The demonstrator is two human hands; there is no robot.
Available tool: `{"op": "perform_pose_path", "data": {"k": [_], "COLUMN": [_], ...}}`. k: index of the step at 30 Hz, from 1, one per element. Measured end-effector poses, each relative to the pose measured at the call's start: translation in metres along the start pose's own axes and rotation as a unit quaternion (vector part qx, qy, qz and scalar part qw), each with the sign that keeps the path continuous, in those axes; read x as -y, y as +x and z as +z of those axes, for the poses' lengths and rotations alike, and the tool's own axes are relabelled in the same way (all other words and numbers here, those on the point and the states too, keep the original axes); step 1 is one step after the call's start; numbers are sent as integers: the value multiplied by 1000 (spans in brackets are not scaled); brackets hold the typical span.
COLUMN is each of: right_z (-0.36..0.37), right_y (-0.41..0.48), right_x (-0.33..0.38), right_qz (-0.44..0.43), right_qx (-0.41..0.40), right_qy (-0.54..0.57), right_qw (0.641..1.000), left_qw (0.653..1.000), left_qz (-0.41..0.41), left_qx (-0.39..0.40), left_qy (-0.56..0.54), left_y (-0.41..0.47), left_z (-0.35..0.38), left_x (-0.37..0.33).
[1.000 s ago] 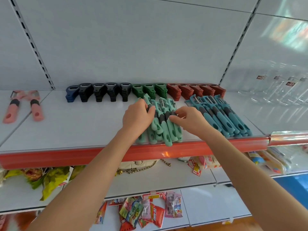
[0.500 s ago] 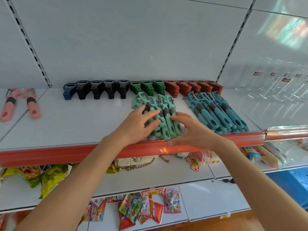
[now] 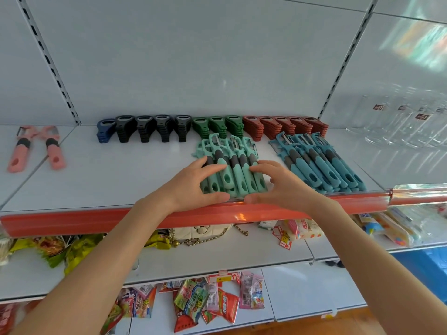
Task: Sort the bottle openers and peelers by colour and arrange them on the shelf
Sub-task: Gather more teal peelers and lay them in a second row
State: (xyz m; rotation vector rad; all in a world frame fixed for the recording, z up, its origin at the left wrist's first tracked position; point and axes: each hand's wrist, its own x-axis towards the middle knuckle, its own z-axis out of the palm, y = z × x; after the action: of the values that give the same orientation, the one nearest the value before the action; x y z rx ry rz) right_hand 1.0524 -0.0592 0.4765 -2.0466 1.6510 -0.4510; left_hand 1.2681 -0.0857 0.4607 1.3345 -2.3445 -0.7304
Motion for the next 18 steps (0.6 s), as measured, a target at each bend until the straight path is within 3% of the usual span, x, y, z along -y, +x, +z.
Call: {"op": "perform_pose_path", "data": {"k": [6, 18], "right_z": [-8, -3], "right_y": [-1, 3], "right_x": [-5, -10], "right_qz": [-11, -19], "right_qx": [12, -15], "right_qy": [51, 11], "right_qw": [999, 1000], "left_qw": [1000, 999], "left_qz": [2, 21], "left_qx": [15, -21], "left_qy": [-15, -18], "left_y": [-1, 0], "left_z": [-6, -5], "left_x": [0, -8]}}
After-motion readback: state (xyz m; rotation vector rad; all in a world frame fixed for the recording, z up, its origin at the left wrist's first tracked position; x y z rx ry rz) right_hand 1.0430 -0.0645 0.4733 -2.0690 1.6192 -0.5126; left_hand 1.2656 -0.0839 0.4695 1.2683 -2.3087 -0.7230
